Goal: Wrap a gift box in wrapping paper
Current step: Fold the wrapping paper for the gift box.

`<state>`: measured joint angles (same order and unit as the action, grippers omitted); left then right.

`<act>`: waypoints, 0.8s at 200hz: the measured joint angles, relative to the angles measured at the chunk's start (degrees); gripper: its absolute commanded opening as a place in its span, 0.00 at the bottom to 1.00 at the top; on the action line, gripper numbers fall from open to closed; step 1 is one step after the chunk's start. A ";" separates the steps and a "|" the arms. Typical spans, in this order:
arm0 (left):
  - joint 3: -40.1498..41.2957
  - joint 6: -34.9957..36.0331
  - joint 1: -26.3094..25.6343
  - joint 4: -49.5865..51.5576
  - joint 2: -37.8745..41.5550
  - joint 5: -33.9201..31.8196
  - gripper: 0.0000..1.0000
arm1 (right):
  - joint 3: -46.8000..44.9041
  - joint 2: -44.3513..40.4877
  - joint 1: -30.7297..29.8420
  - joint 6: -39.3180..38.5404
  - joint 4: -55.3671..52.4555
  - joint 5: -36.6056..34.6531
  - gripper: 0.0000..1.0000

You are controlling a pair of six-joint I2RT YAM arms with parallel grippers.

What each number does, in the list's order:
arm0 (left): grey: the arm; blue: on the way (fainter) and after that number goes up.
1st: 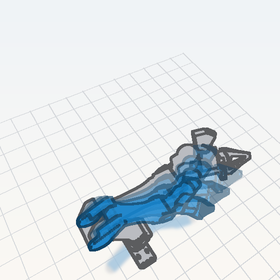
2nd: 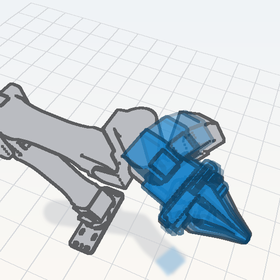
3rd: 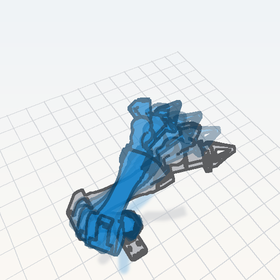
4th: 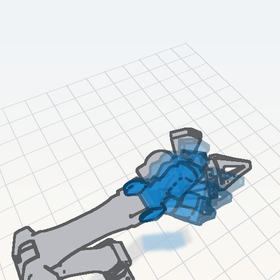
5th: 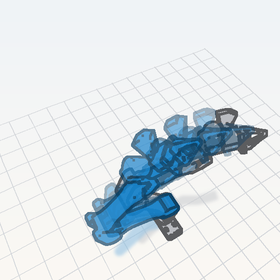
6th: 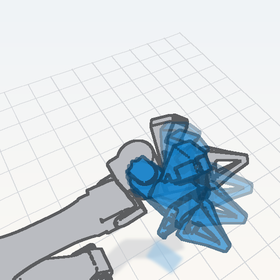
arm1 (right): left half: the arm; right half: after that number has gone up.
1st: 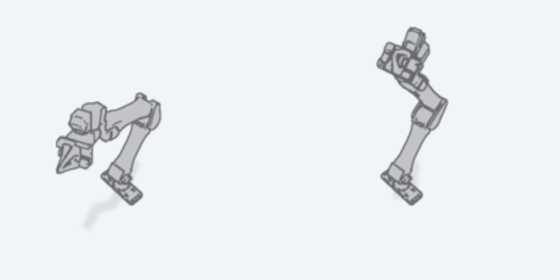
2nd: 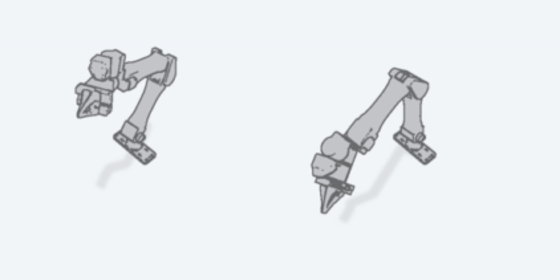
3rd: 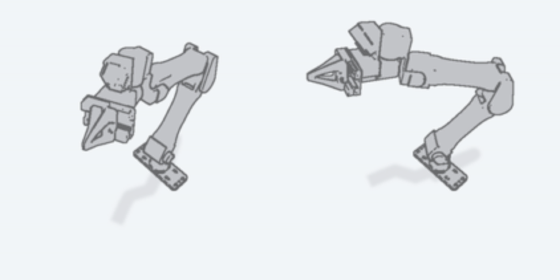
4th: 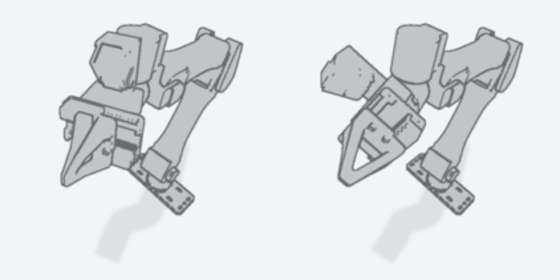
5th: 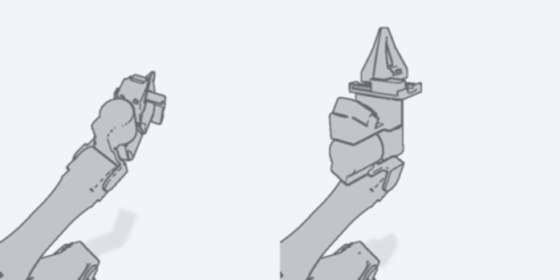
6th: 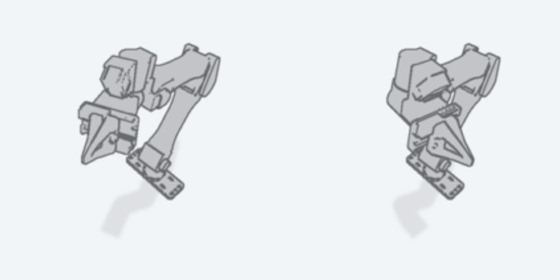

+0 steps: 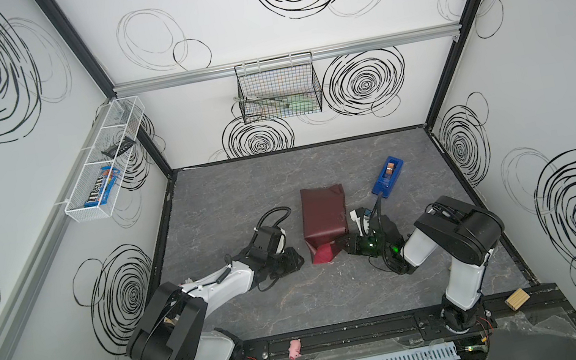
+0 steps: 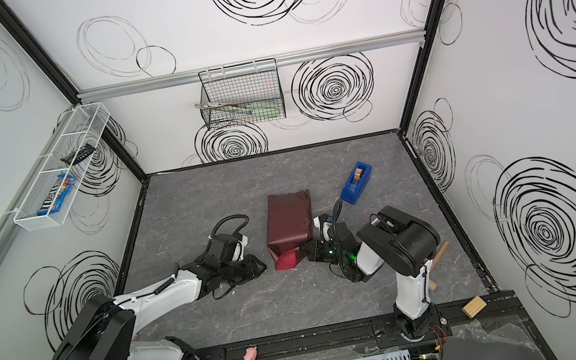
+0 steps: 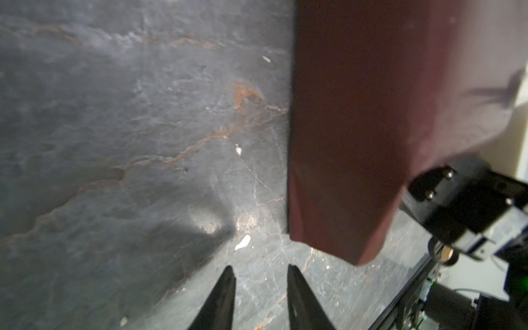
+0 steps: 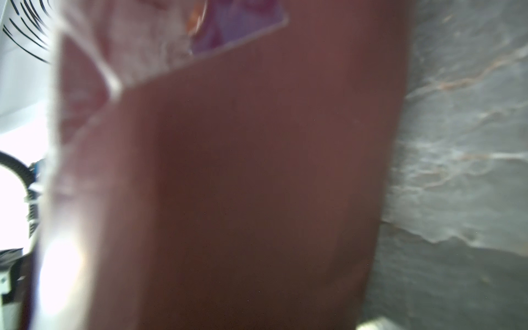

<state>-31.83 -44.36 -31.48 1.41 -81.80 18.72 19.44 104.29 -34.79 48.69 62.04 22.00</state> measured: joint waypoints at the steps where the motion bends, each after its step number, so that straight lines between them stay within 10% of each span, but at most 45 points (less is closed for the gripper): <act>1: -0.02 -0.04 0.00 0.02 -0.07 -0.07 0.24 | 0.00 0.00 0.00 -0.02 0.00 0.00 0.00; 160: -2.89 -12.20 -2.95 -15.08 -11.02 0.76 0.22 | 0.44 0.35 -0.15 -1.25 -0.15 1.14 0.00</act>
<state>-34.72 -56.55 -34.44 -13.67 -92.82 19.49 19.88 104.64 -34.94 47.44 61.89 23.14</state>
